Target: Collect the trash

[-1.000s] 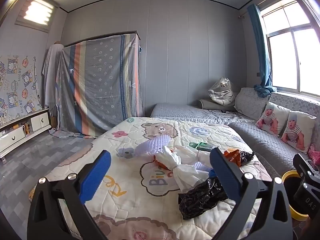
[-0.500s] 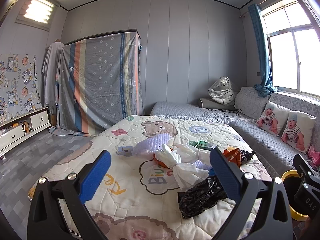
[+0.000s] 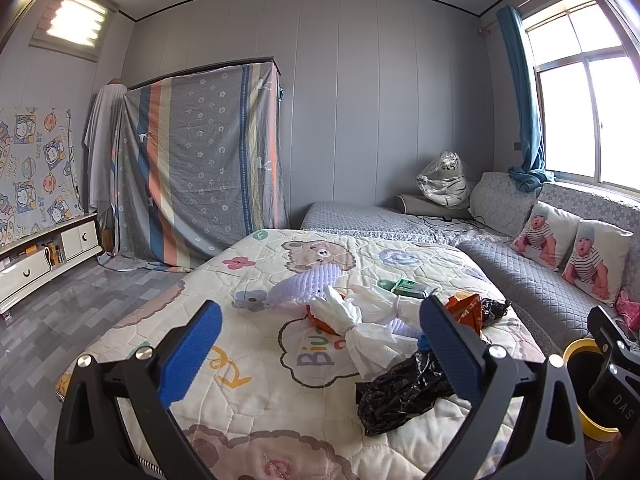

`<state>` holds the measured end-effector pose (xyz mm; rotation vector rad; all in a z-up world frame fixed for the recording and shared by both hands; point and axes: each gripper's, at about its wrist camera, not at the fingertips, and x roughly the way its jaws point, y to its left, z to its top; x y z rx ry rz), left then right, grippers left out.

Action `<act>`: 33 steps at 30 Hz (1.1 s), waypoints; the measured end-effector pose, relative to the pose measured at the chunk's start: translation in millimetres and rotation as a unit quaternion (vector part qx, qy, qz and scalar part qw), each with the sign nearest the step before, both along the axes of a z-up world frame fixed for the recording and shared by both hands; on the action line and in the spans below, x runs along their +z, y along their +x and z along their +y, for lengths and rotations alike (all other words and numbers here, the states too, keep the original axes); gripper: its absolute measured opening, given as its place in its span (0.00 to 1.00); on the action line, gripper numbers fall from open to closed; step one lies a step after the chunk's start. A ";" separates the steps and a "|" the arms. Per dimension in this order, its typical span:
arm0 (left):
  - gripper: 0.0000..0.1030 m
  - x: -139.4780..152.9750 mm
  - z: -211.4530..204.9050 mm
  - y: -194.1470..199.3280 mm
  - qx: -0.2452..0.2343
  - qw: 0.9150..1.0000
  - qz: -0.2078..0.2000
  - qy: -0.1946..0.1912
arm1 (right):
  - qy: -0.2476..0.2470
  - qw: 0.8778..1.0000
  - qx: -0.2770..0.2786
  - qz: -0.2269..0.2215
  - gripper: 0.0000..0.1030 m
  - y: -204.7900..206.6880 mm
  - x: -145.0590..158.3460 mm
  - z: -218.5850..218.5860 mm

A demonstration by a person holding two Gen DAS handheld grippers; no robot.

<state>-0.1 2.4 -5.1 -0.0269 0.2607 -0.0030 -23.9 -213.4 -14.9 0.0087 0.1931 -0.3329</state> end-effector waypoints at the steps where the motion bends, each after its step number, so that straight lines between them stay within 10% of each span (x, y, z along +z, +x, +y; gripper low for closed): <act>1: 0.93 0.5 -0.2 0.0 0.000 1.000 0.000 0.000 | 0.000 1.000 0.000 0.000 0.92 -0.5 0.0 -0.1; 33: 0.93 -9.7 -2.0 0.9 0.002 1.000 0.004 0.001 | 0.003 1.000 -0.002 -0.001 0.92 0.6 -1.3 -1.4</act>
